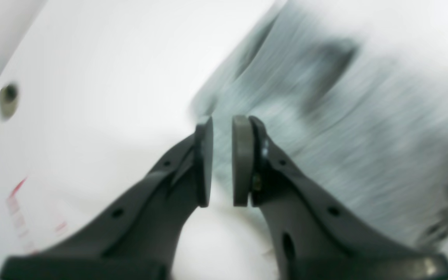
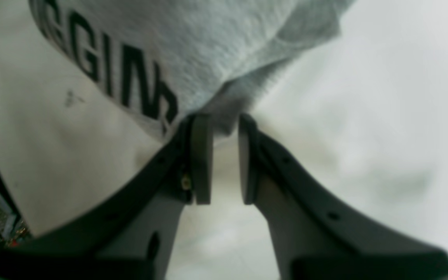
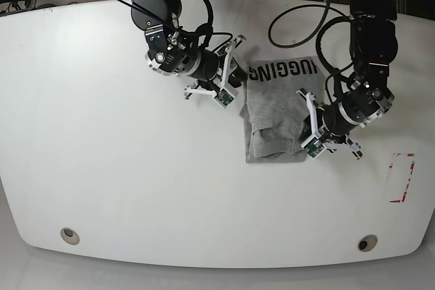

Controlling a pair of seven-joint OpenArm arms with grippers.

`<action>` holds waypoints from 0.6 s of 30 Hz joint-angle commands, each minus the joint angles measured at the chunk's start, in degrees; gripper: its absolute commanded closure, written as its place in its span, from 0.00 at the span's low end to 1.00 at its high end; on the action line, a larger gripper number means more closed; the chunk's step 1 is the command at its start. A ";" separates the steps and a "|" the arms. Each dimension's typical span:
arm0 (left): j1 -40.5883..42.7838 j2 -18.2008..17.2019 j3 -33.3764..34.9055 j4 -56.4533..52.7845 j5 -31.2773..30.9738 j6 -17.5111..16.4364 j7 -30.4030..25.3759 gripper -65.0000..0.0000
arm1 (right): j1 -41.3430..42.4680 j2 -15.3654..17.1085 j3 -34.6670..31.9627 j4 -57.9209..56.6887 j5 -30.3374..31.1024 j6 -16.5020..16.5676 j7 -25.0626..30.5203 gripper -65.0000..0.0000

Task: Fold the T-shirt properly
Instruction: 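Press and square the folded bundle with both grippers, then carry the folded bundle with the left gripper to the table's edge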

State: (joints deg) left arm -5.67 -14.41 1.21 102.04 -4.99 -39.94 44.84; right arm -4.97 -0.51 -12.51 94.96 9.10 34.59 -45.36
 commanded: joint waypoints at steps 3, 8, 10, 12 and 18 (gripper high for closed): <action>1.67 4.44 -0.03 2.62 -0.15 6.14 0.65 0.66 | 0.62 2.14 2.01 4.95 0.61 0.27 0.31 0.83; 4.49 10.33 -0.03 3.68 -0.24 18.36 0.39 0.51 | -0.35 6.01 5.26 8.03 0.70 0.80 -1.01 0.83; 4.75 12.44 -0.03 2.97 -0.24 22.05 -0.66 0.48 | -0.26 7.15 5.79 8.03 0.70 0.80 -1.01 0.83; 6.24 14.19 -0.03 1.65 -0.24 24.87 -3.48 0.45 | -0.26 8.21 5.79 8.03 0.70 0.80 -1.01 0.83; 8.79 16.74 1.64 -6.87 0.29 31.99 -14.64 0.43 | -0.70 9.88 5.88 7.94 0.70 0.80 -0.83 0.83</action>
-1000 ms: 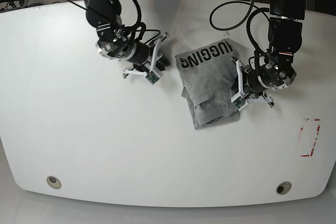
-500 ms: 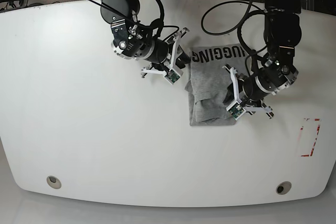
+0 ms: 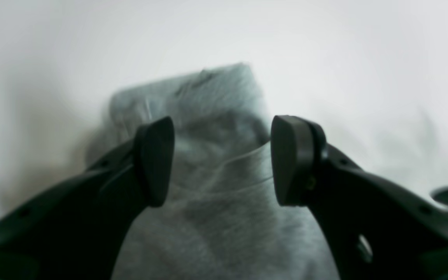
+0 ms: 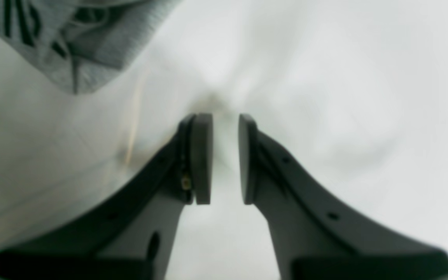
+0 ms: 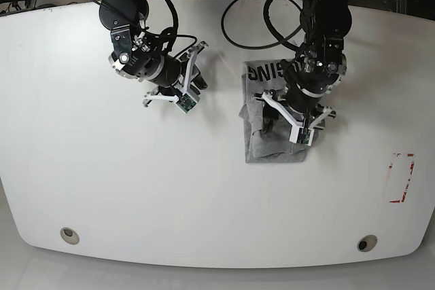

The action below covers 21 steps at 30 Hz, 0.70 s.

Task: Fold the T-shirt properly
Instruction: 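Carry the folded bundle with the left gripper to the table's edge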

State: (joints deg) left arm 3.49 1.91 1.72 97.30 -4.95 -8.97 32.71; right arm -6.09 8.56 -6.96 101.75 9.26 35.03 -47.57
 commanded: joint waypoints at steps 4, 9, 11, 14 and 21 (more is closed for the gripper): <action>-0.54 0.42 2.72 -12.50 4.47 2.86 -6.91 0.43 | 0.33 0.72 1.55 1.15 0.55 0.36 1.37 0.83; -0.80 -3.10 1.32 -19.98 7.02 2.77 -9.28 0.43 | 0.33 0.37 4.28 1.23 0.55 0.36 1.37 0.83; -0.80 -6.09 0.00 -20.07 6.23 2.77 -9.19 0.43 | 0.33 0.37 4.54 2.03 0.55 0.36 1.29 0.83; -1.77 -11.54 -2.02 -20.07 5.61 2.51 -8.93 0.43 | 0.33 0.54 5.34 2.46 0.55 0.36 1.29 0.83; -2.30 -25.60 -9.06 -20.33 5.70 -9.62 -6.47 0.43 | -0.73 0.72 6.65 5.89 0.55 0.36 1.29 0.83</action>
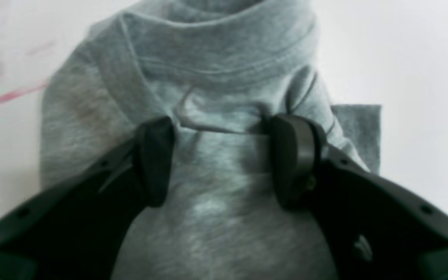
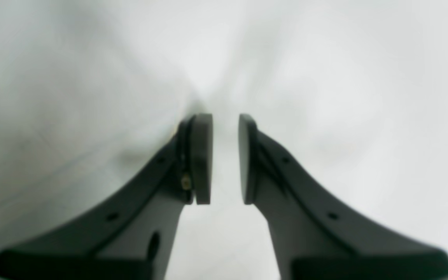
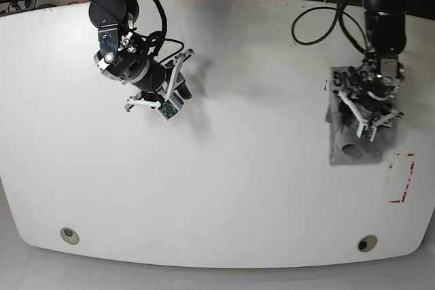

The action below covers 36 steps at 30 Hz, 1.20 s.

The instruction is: Fold the T-shirt properly

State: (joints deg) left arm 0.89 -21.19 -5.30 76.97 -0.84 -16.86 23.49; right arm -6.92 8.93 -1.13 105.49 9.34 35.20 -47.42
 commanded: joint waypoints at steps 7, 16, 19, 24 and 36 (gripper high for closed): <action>0.21 -13.40 -10.04 -7.83 1.76 -13.34 3.02 0.43 | -0.77 0.35 1.08 4.35 0.46 0.18 1.13 0.83; 0.57 -18.68 -17.51 -9.15 1.50 -22.13 3.02 0.43 | -1.21 0.35 1.17 4.35 0.02 0.18 1.22 0.83; 0.74 -18.33 -20.50 -3.34 1.59 -23.14 3.46 0.44 | -1.13 0.35 1.17 4.35 0.19 0.18 1.48 0.83; 0.48 -11.47 -20.59 8.88 1.94 -23.14 7.59 0.44 | -0.69 2.28 1.26 4.09 -0.24 0.01 4.21 0.82; 5.84 11.74 -16.55 12.22 2.82 -3.05 -20.10 0.43 | -3.41 5.97 8.82 -7.25 -8.16 -2.19 34.54 0.82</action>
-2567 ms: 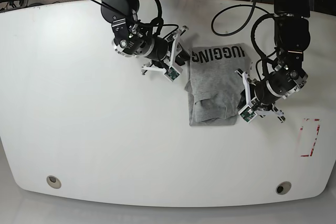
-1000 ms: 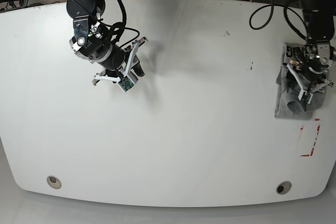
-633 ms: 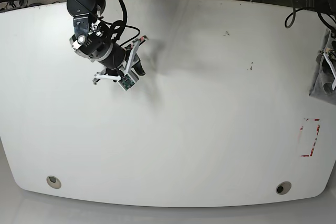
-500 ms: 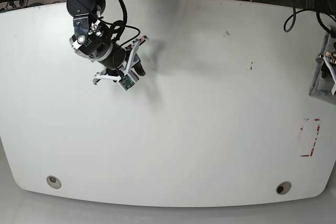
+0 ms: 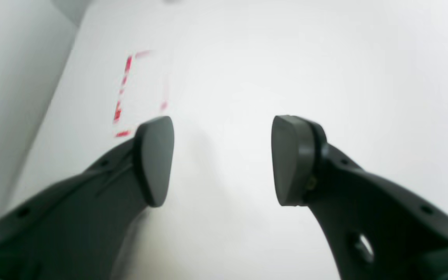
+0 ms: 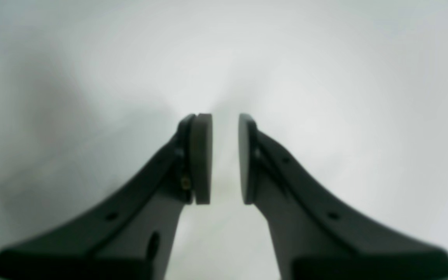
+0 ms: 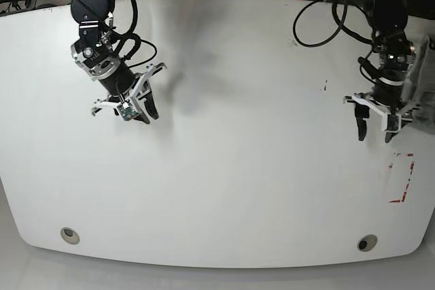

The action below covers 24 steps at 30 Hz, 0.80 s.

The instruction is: Fold the T-shirt properly

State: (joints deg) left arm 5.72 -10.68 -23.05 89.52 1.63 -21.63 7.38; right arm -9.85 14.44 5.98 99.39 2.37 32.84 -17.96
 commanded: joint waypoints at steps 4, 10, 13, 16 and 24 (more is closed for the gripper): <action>5.49 4.83 4.98 -1.91 4.66 7.52 -13.40 0.43 | -2.15 -1.56 5.41 -5.46 -4.17 0.17 15.98 0.82; 18.15 11.25 5.77 6.88 6.59 9.01 -16.56 0.43 | -10.15 -3.49 12.26 -2.91 -4.35 0.61 17.65 0.82; 26.33 13.18 5.77 12.59 6.68 9.01 -16.56 0.43 | -15.96 -4.81 14.73 0.61 -3.82 0.61 17.65 0.83; 34.15 15.56 5.86 17.17 6.59 9.01 -16.56 0.44 | -21.76 -5.43 15.43 3.51 -0.75 0.61 17.65 0.83; 51.82 19.07 5.86 20.68 6.33 9.19 -16.56 0.44 | -38.99 -5.95 19.56 8.08 10.42 0.61 17.65 0.83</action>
State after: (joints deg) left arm 54.50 8.43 -17.08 109.16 8.40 -12.73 -7.33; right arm -45.54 8.10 25.54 105.71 10.17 32.56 -2.24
